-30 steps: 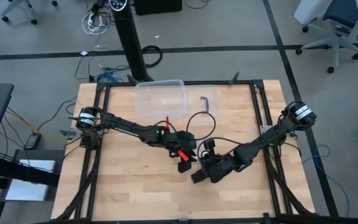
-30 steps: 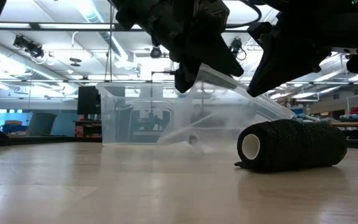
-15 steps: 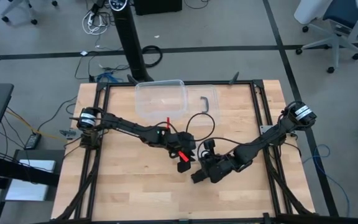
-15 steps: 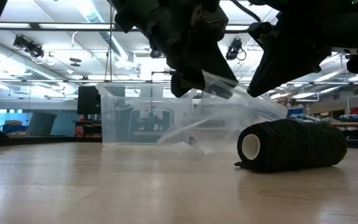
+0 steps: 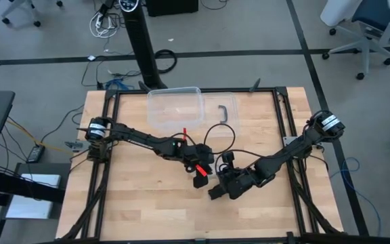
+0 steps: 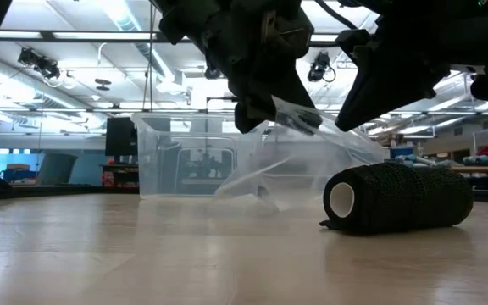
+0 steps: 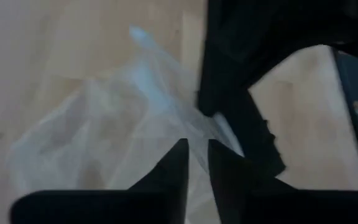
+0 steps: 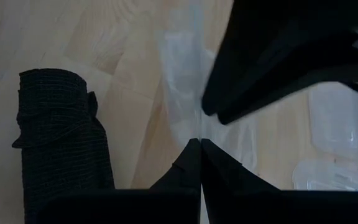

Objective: Roll bandage
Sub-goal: Open the transparent zip bag

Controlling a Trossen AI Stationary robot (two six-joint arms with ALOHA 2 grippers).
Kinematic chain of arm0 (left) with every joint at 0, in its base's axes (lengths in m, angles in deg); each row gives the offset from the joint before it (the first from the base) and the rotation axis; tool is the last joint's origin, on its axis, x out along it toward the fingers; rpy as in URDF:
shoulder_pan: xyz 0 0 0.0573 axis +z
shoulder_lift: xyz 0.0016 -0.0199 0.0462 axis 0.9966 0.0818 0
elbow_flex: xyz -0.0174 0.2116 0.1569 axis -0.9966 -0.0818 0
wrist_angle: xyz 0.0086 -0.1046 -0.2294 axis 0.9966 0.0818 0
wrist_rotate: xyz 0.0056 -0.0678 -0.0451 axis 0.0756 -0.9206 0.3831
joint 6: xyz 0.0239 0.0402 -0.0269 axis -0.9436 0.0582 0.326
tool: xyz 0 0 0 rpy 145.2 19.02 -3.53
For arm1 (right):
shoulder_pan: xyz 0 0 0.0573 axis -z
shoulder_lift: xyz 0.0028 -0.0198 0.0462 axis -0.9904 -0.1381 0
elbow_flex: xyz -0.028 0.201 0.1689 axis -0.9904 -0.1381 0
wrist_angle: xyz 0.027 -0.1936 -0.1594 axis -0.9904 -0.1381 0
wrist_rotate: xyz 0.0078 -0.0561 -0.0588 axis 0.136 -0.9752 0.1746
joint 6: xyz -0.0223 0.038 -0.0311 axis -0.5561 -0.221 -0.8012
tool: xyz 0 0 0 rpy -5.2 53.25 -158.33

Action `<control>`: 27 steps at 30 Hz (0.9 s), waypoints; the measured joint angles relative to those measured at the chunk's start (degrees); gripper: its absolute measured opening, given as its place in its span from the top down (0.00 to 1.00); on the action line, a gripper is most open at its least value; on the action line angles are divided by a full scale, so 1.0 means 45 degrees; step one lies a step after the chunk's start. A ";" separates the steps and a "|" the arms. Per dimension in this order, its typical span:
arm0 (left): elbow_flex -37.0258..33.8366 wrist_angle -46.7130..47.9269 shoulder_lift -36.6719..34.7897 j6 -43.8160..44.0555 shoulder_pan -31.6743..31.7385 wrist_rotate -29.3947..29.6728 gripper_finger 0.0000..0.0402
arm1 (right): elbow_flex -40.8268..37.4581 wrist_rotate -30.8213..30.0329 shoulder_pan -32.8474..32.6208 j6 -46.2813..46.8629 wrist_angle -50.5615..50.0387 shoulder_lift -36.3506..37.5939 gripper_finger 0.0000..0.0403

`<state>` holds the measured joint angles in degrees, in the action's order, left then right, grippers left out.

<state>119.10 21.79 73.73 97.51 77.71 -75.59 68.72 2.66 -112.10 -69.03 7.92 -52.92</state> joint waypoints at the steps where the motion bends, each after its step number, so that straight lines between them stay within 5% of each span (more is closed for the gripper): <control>1: 0.0000 -0.0014 0.0000 0.0052 0.0003 -0.0262 0.88 | 0.0000 0.0000 0.0014 0.0000 0.0005 0.0000 1.00; 7: 0.0000 -0.0371 0.0000 0.1138 0.0144 -0.2104 0.88 | 0.0000 0.0019 0.0016 -0.0121 0.0048 0.0000 1.00; 17: 0.0005 -0.1291 0.1046 0.2704 0.0447 -0.2899 0.71 | 0.0000 -0.0019 0.0019 -0.0121 0.0046 0.0000 1.00; 27: 0.0005 -0.0928 0.0940 0.1511 0.0302 -0.2378 0.70 | 0.0000 -0.0727 -0.0258 -0.0238 -0.0122 0.0000 1.00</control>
<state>119.12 17.61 77.96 104.31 79.07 -86.29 68.72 -0.62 -113.26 -70.10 7.37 -52.92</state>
